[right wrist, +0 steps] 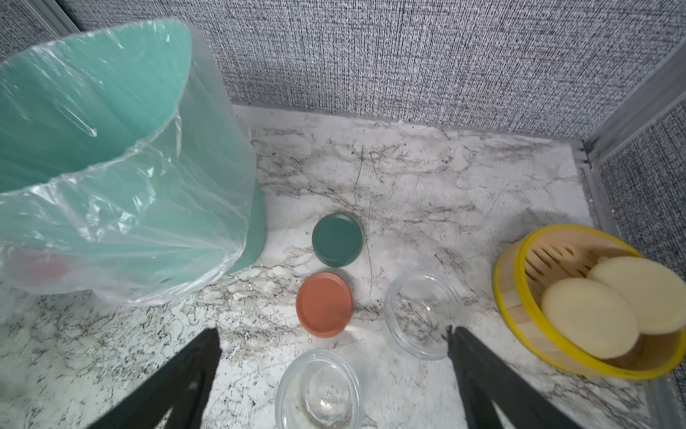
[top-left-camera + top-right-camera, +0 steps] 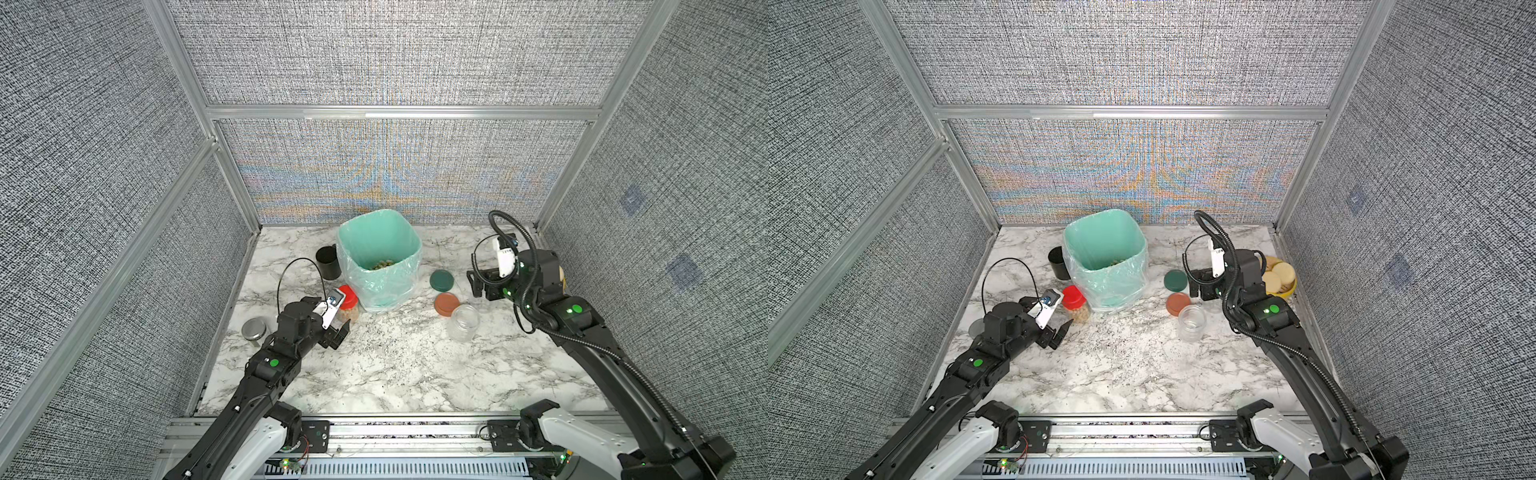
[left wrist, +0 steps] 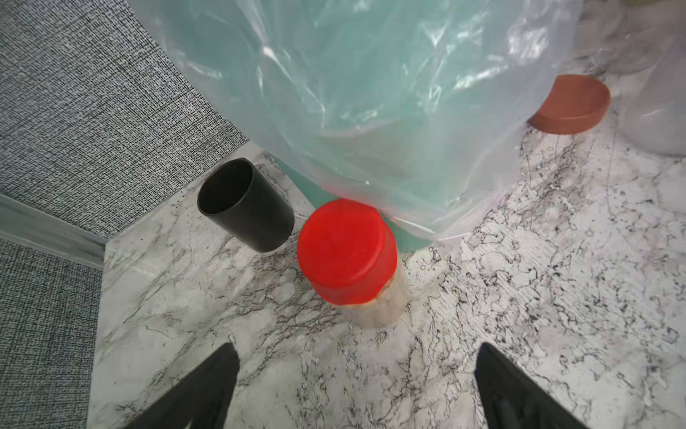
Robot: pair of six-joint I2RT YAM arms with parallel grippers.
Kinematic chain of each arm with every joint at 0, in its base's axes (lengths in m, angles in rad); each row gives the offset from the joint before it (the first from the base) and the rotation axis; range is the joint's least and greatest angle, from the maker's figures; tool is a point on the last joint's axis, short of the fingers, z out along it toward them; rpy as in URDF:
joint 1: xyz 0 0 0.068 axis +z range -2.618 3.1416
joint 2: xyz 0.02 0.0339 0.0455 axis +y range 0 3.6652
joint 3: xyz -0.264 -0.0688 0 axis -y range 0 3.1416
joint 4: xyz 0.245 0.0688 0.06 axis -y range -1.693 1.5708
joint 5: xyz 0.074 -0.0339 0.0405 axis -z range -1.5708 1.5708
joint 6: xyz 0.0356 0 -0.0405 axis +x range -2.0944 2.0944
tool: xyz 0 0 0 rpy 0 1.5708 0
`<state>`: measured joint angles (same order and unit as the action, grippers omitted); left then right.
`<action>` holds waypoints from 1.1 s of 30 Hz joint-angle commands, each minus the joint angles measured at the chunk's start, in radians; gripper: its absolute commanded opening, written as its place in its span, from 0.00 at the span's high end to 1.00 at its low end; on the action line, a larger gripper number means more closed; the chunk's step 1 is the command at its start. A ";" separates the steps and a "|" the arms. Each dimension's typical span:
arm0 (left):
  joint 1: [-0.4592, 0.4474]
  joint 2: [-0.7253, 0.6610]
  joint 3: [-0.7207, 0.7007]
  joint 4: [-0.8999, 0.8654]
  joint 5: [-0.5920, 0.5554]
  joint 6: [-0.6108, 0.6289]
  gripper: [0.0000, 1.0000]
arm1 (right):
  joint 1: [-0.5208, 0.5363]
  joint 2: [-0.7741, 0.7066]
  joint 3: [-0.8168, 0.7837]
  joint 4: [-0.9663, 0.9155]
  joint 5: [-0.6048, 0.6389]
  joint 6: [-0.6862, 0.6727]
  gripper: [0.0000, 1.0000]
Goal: Empty moldy peanuts from jars
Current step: Pick up the jar from the center of the board.
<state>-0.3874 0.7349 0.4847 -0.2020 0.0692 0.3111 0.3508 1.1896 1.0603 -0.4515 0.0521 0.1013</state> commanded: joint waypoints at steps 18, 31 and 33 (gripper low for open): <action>0.155 0.370 -0.049 0.434 0.335 0.006 0.00 | -0.035 0.007 -0.033 0.150 -0.061 -0.039 0.02; 0.155 0.536 0.026 0.432 0.291 -0.001 0.01 | -0.051 0.039 -0.007 0.161 -0.077 -0.044 0.02; 0.156 0.549 0.032 0.424 0.307 0.024 0.03 | -0.053 0.041 -0.007 0.161 -0.075 -0.046 0.02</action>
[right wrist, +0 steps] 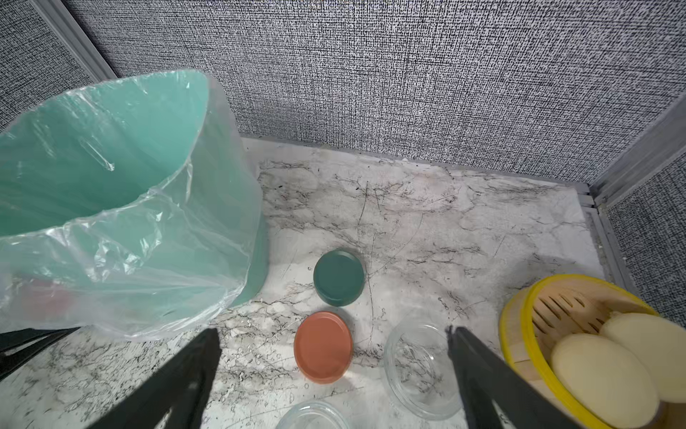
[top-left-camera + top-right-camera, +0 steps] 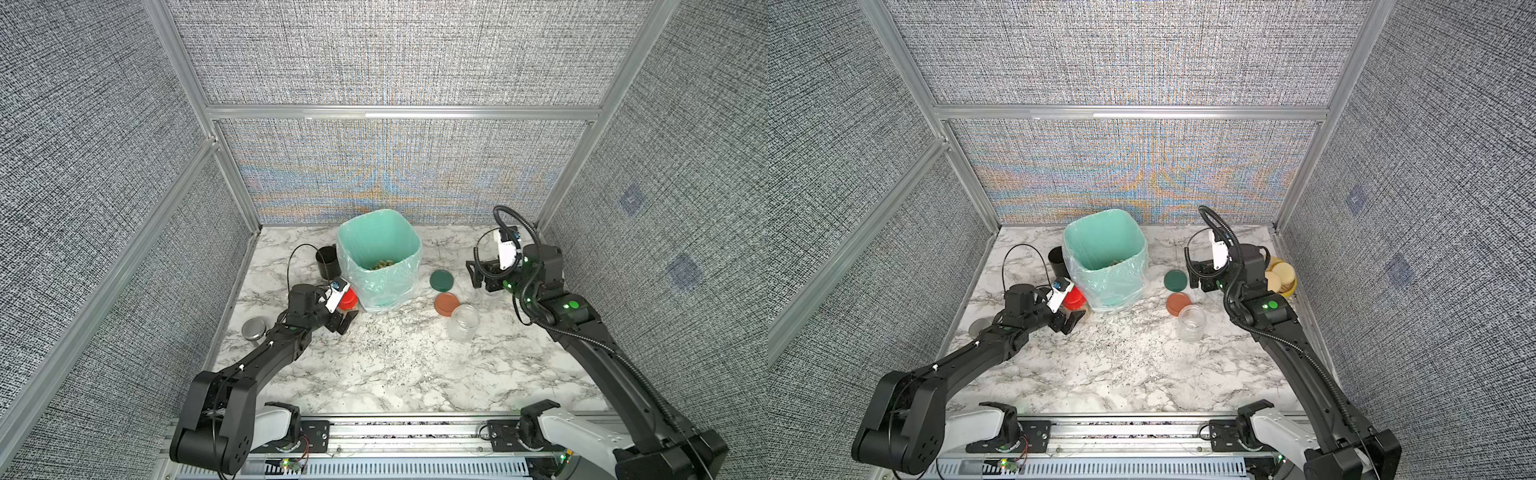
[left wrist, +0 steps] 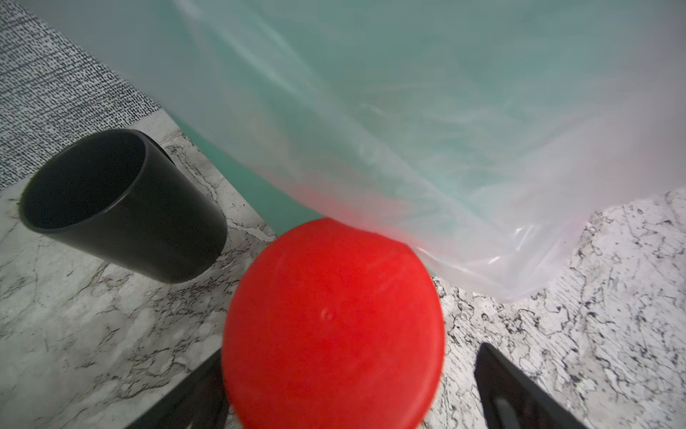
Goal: Empty moldy peanuts from jars
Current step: Pick up the jar from the center of the board.
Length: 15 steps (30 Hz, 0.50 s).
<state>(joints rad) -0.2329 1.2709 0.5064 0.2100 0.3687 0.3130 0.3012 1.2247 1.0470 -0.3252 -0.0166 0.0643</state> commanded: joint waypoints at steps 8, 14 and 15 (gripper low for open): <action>0.001 0.036 0.051 -0.047 0.057 0.092 0.16 | -0.010 0.013 0.007 0.038 -0.006 -0.011 0.02; 0.002 0.070 0.096 -0.092 0.102 0.109 0.30 | -0.010 0.012 0.008 0.034 -0.005 -0.007 0.02; 0.001 0.069 0.095 -0.099 0.102 0.111 0.31 | -0.010 0.011 0.008 0.034 -0.004 -0.008 0.02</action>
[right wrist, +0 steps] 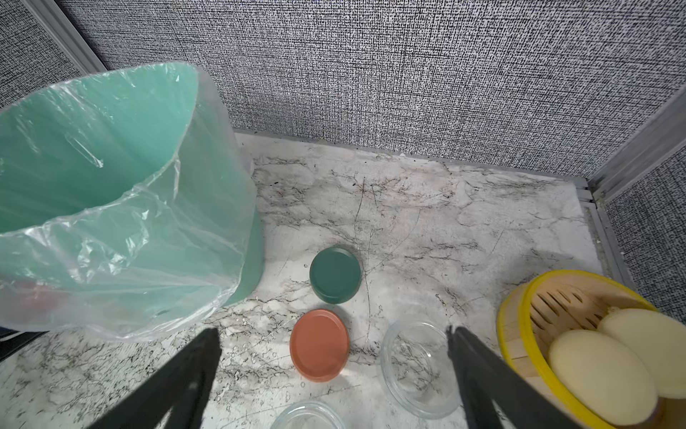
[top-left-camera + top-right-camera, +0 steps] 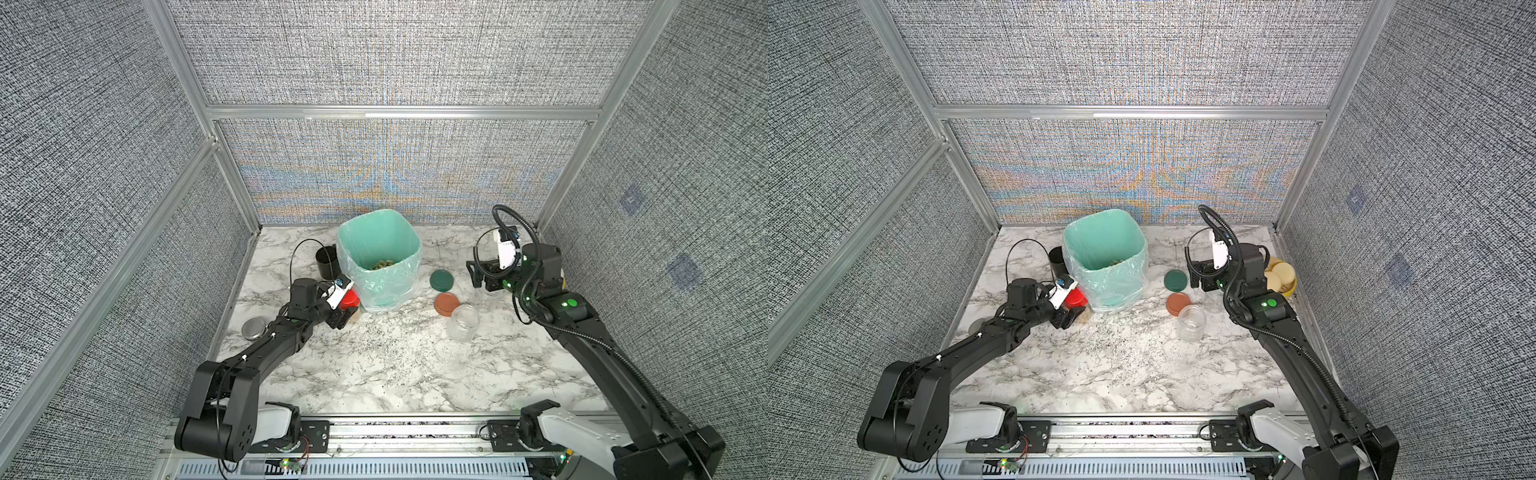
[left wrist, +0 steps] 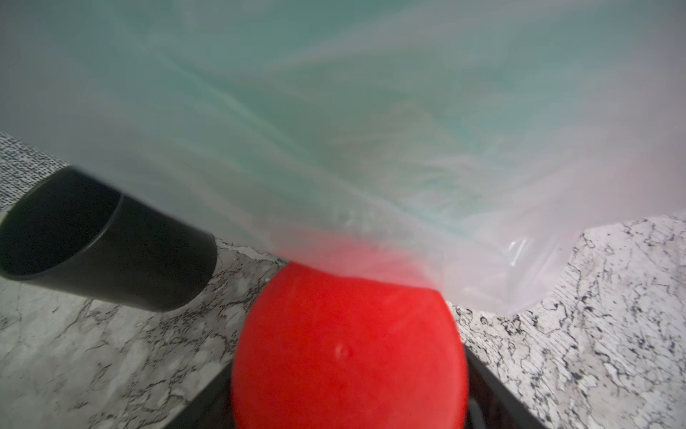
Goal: Empty moldy peanuts from jars
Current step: Pick up the jar from the center of the board.
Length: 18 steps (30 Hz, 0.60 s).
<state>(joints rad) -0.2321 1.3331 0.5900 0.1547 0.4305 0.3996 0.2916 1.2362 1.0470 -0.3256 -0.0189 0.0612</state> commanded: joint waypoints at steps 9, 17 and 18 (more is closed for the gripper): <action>0.000 -0.097 0.022 -0.168 0.006 0.047 0.42 | -0.003 -0.012 0.001 0.038 0.000 -0.004 0.02; 0.000 -0.327 0.019 -0.340 0.021 0.105 0.42 | -0.004 -0.013 -0.005 0.045 -0.024 -0.007 0.02; 0.000 -0.355 0.017 -0.360 0.046 0.122 0.42 | -0.004 -0.014 -0.008 0.047 -0.030 -0.007 0.02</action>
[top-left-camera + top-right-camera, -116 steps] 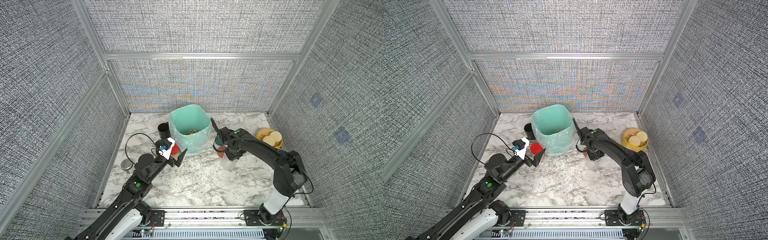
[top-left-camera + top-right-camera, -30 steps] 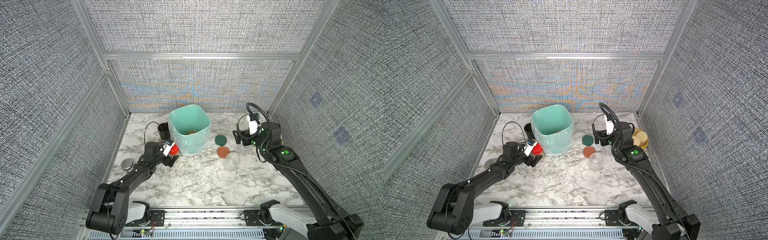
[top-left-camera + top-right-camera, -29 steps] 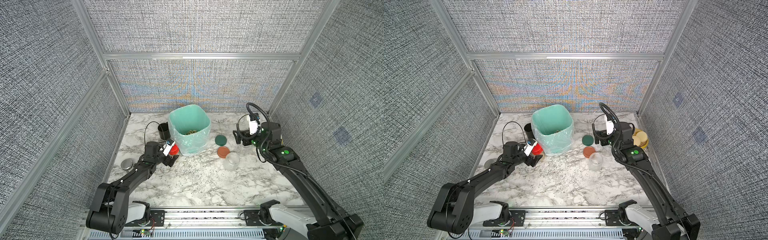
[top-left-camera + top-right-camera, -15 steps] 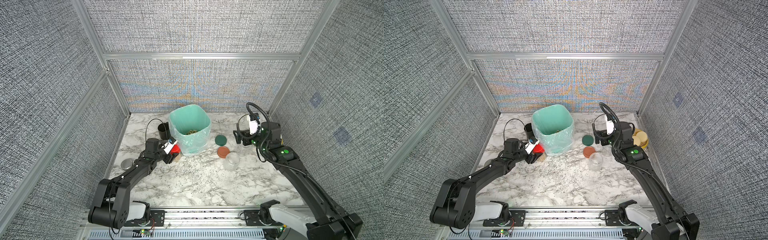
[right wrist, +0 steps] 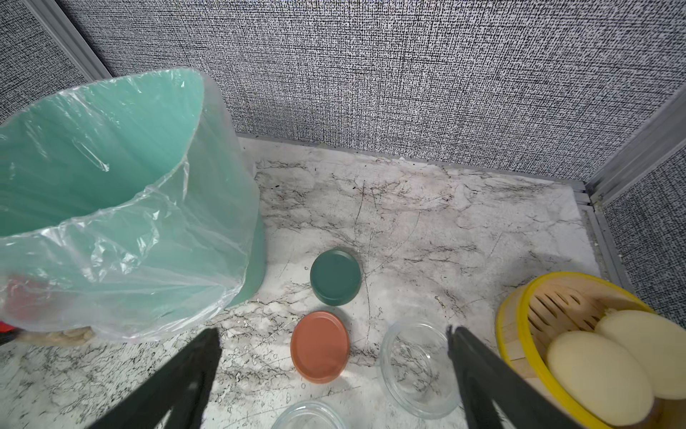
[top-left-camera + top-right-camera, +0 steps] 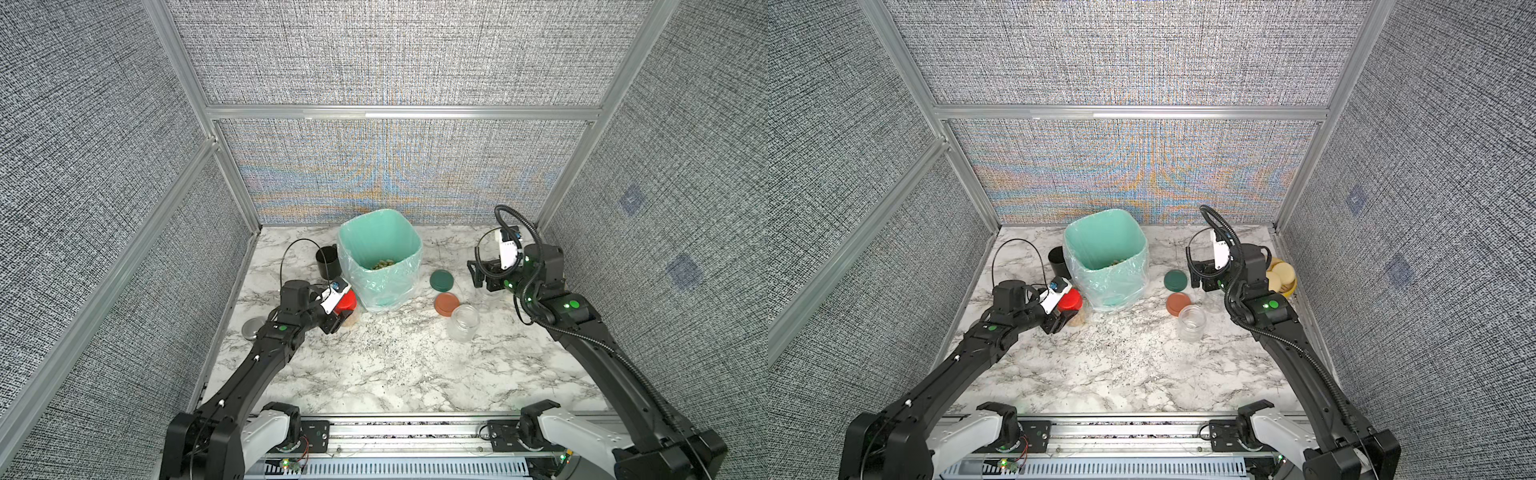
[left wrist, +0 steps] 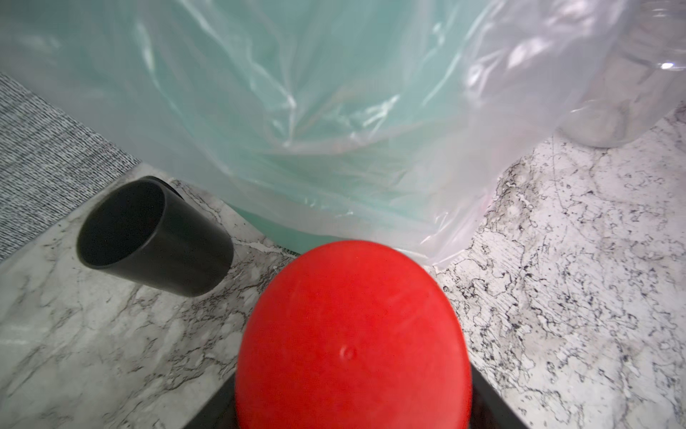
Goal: Empty moldy peanuts from jars
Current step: Pick up the jar from the center of the board, then place the jar at the center of the board.
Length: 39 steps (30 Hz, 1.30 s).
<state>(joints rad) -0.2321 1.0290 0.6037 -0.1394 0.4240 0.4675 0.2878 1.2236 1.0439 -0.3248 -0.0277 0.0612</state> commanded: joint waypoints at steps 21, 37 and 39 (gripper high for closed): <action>-0.386 0.132 0.017 0.383 0.069 -0.170 0.46 | 0.039 -0.004 0.031 -0.183 -0.228 -0.064 0.02; -0.543 0.474 0.084 0.508 0.054 -0.211 0.32 | 0.138 0.034 0.005 -0.306 -0.222 0.015 0.02; -0.547 0.481 0.091 0.499 0.057 -0.212 0.20 | 0.142 0.039 0.002 -0.307 -0.214 0.020 0.02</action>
<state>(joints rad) -0.7757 1.5055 0.6834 0.3347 0.4698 0.2569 0.4252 1.2560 1.0489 -0.6430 -0.2424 0.0685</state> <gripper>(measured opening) 0.752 0.977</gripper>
